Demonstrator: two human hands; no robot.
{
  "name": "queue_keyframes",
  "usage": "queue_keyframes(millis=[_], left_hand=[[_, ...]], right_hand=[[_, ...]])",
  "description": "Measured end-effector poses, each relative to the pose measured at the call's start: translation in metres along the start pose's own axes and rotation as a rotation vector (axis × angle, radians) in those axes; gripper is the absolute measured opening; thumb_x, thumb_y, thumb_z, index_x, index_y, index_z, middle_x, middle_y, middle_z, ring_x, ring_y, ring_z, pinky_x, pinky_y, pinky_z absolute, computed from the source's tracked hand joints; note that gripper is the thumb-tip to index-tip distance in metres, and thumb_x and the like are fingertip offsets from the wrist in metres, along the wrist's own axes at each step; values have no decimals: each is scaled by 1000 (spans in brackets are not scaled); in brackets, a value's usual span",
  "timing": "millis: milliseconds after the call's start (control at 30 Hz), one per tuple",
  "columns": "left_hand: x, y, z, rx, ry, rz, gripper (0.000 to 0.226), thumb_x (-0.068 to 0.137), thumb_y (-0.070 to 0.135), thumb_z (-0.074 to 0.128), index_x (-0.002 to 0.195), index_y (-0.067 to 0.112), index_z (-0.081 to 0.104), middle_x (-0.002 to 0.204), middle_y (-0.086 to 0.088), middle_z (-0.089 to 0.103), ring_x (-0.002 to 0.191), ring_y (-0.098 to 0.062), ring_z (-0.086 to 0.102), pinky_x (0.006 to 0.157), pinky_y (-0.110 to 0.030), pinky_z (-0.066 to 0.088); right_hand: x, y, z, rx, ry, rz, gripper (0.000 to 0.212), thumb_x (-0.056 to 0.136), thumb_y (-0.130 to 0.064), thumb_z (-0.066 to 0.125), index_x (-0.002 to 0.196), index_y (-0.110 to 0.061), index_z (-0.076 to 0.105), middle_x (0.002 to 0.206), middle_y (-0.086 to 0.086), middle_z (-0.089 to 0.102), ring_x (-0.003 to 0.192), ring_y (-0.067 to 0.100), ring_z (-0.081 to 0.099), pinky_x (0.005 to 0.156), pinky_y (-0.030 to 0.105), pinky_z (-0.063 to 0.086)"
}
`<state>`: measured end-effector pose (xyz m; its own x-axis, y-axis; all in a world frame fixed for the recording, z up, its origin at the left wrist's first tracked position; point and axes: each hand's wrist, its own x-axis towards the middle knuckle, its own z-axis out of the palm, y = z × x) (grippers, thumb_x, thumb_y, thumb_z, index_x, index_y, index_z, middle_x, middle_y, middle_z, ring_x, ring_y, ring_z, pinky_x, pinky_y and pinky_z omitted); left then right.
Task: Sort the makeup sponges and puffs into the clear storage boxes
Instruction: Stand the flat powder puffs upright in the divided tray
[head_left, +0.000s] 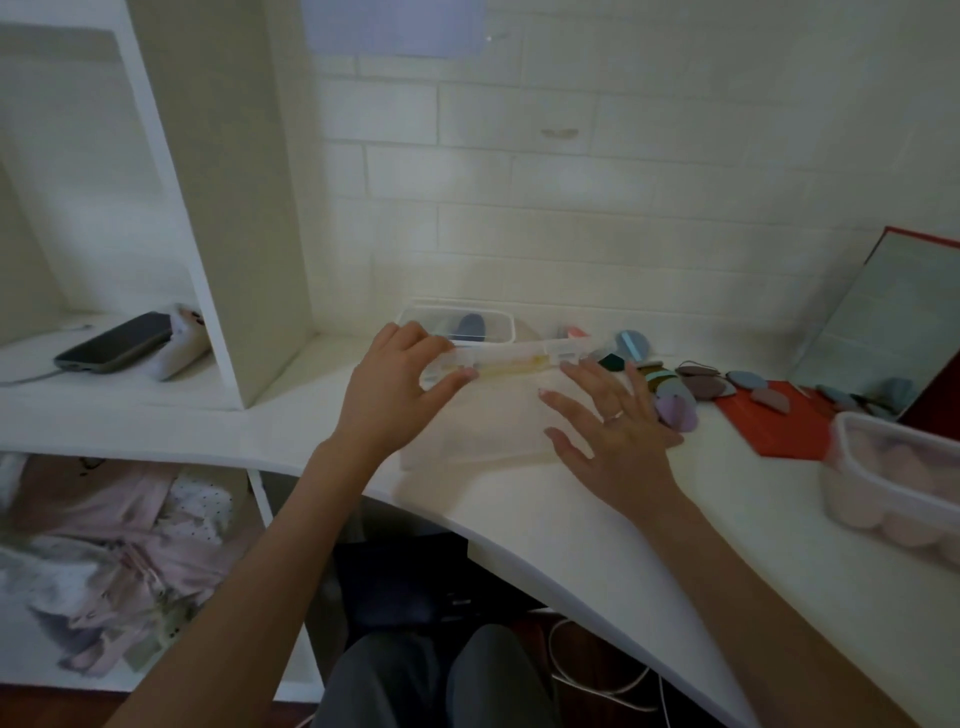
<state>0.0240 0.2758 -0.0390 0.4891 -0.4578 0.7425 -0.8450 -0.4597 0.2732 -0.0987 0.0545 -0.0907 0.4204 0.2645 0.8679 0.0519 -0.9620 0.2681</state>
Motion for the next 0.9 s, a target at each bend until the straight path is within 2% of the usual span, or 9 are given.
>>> queue_keyframes(millis=[133, 233, 333, 433, 500, 600, 667, 733, 900], left_hand=[[6, -1, -1, -42, -2, -32, 35, 86, 43, 63, 109, 17, 66, 100, 0, 59, 94, -20, 49, 77, -25, 34], [10, -1, -2, -180, 25, -84, 32, 84, 41, 66, 107, 19, 61, 101, 4, 52, 91, -18, 52, 80, -24, 37], [23, 2, -6, -359, 133, -178, 26, 87, 22, 66, 109, 13, 55, 112, 0, 40, 92, -14, 51, 85, -19, 42], [37, -9, -6, -319, 209, -222, 17, 92, 1, 52, 107, 5, 58, 118, -14, 42, 97, -19, 51, 91, -13, 38], [38, -26, 4, -211, 139, -225, 23, 90, -5, 49, 108, 0, 63, 123, -21, 48, 108, -28, 52, 98, -20, 34], [27, -44, 28, -75, -81, -314, 31, 95, 9, 52, 124, 0, 58, 142, -23, 41, 130, -39, 39, 111, -38, 25], [21, -45, 32, -166, -221, -475, 42, 98, 19, 48, 138, 5, 46, 154, -15, 26, 141, -32, 26, 114, -35, 16], [23, -47, 34, -205, -332, -539, 51, 99, 24, 45, 146, 11, 32, 158, -9, 12, 145, -25, 16, 115, -33, 14], [32, -46, 29, 90, -608, -545, 70, 98, 42, 39, 152, 16, 2, 159, -7, -13, 144, -36, -13, 116, -55, 5]], right_hand=[[-2, -3, 3, 135, -67, 45, 42, 84, -33, 67, 121, -16, 55, 120, 8, 63, 115, 21, 53, 104, 43, 38], [-4, -6, 2, 149, -150, 97, 50, 83, -41, 63, 122, -12, 55, 107, 9, 60, 102, 20, 50, 93, 32, 38], [-6, -8, 1, 205, -245, 94, 29, 85, -37, 59, 103, -15, 59, 92, 5, 54, 87, 21, 48, 80, 34, 39], [-5, -10, -2, 232, -273, 141, 17, 87, -34, 53, 87, -18, 55, 81, 0, 52, 77, 18, 46, 76, 32, 33], [-4, -12, -2, 239, -292, 174, 20, 88, -36, 49, 84, -18, 57, 77, -3, 54, 75, 17, 48, 77, 34, 33], [-4, -12, -2, 253, -322, 187, 23, 89, -35, 47, 86, -18, 62, 81, -3, 60, 77, 18, 54, 81, 36, 35], [-5, -12, -2, 259, -334, 187, 25, 90, -35, 46, 89, -19, 65, 84, -4, 63, 80, 18, 57, 84, 36, 34], [-4, -13, -1, 264, -338, 205, 27, 91, -37, 44, 88, -20, 66, 86, -5, 63, 81, 17, 57, 86, 34, 32], [1, -14, 9, 246, -389, 232, 32, 94, -35, 36, 87, -22, 64, 86, -5, 62, 83, 19, 59, 90, 31, 25]])
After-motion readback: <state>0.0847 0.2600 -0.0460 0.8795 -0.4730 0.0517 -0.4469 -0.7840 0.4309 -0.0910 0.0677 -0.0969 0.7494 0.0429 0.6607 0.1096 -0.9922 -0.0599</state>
